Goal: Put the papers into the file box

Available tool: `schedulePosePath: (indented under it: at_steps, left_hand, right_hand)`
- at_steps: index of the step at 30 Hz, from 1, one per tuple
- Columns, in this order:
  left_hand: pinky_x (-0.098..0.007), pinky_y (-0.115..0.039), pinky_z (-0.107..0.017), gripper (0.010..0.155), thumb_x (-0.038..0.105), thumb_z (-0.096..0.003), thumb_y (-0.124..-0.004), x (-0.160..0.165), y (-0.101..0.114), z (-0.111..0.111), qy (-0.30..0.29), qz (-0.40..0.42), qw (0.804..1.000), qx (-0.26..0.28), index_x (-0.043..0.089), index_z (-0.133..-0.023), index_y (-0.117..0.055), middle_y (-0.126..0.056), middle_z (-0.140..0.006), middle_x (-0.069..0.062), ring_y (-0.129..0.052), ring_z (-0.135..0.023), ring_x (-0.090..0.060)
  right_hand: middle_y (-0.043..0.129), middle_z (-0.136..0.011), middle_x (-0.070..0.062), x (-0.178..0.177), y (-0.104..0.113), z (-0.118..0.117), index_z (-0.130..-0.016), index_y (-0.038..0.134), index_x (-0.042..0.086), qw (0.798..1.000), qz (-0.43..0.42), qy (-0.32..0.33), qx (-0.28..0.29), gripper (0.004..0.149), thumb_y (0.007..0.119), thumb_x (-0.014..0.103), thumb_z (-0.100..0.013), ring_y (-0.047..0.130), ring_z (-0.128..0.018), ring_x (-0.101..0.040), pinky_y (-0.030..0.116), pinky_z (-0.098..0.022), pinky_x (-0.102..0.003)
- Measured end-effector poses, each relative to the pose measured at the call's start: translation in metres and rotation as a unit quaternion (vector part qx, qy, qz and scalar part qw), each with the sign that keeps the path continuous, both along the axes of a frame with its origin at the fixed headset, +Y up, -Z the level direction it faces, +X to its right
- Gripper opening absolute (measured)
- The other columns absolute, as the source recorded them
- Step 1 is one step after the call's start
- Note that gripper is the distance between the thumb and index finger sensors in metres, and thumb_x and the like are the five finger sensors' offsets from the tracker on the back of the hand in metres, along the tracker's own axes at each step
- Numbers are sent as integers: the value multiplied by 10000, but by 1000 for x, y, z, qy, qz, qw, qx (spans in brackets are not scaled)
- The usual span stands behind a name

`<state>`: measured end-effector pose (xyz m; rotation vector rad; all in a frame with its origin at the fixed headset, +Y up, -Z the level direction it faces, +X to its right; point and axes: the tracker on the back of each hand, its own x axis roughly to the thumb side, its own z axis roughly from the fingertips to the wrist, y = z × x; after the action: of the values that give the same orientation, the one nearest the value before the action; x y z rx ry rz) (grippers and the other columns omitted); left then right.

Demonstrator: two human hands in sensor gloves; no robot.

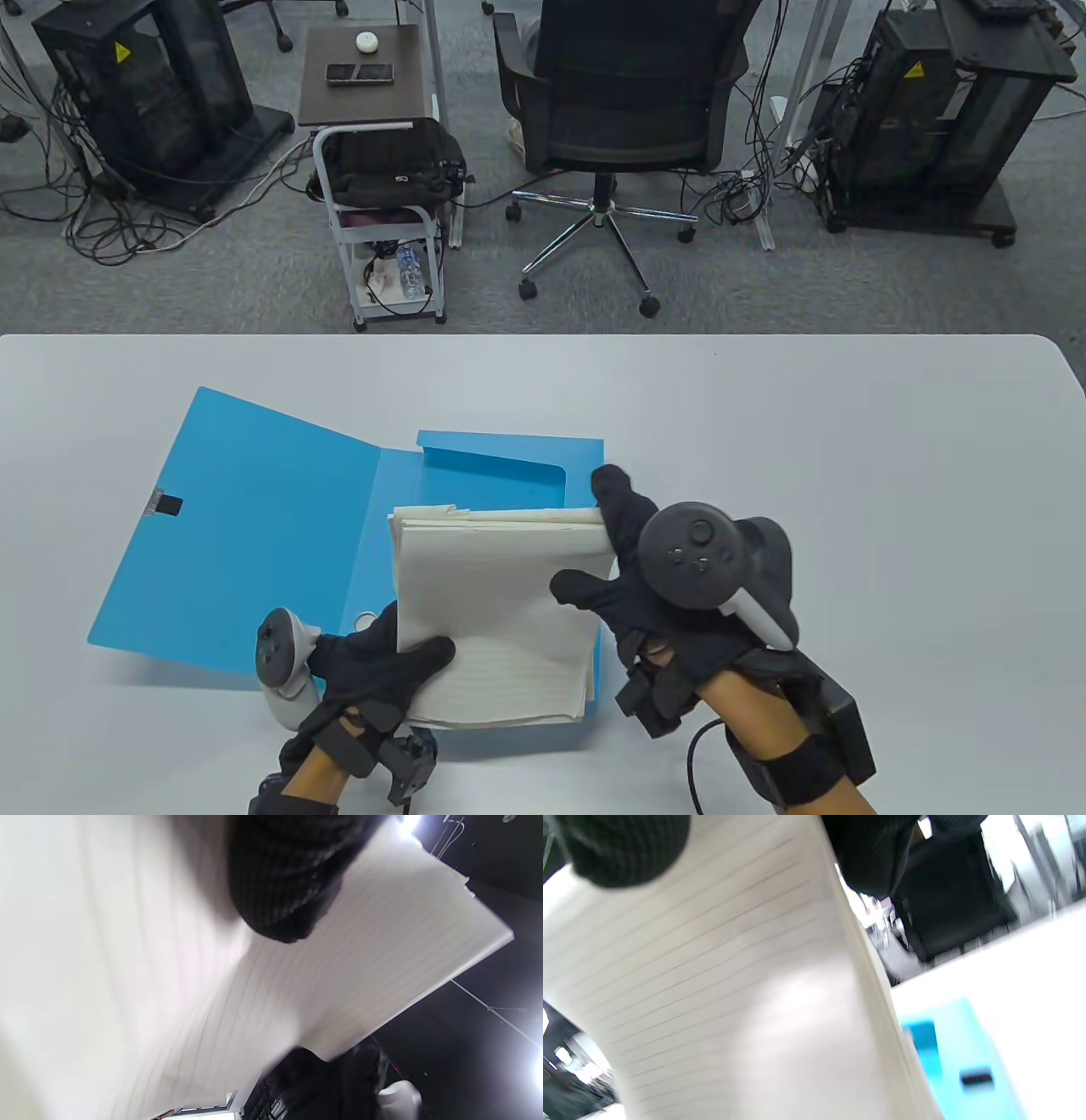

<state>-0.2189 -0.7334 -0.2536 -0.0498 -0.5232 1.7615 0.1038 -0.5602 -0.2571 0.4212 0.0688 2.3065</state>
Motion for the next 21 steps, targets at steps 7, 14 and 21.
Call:
schedulePosePath:
  at_steps: [7, 14, 21]
  left_hand:
    - [-428, -983, -245, 602, 293, -402, -901, -23, 4, -2, 32, 91, 994, -46, 179, -952, -684, -893, -788, -201, -1111, -444, -408]
    - [-420, -985, -248, 640, 288, -404, -903, -51, -4, -4, 83, 102, 987, -90, 168, -973, -636, -868, -807, -202, -1107, -456, -404]
    - [-414, -986, -247, 668, 285, -405, -899, -63, -3, -7, 96, 92, 985, -109, 162, -989, -599, -854, -814, -203, -1105, -457, -402]
  right_hand:
    - [444, -1055, -186, 42, -94, 15, -968, 389, 141, 990, 97, 21, 101, 706, 612, 507, -407, 583, -933, -450, 420, -654, -755]
    - [354, -1098, -112, 2, -163, 38, -968, 414, 219, 958, 256, 84, 96, 688, 613, 524, -385, 403, -1012, -406, 302, -680, -756]
    - [317, -1100, -75, -9, -179, 46, -964, 399, 267, 948, 286, 97, 100, 653, 599, 508, -391, 382, -1019, -375, 323, -682, -741]
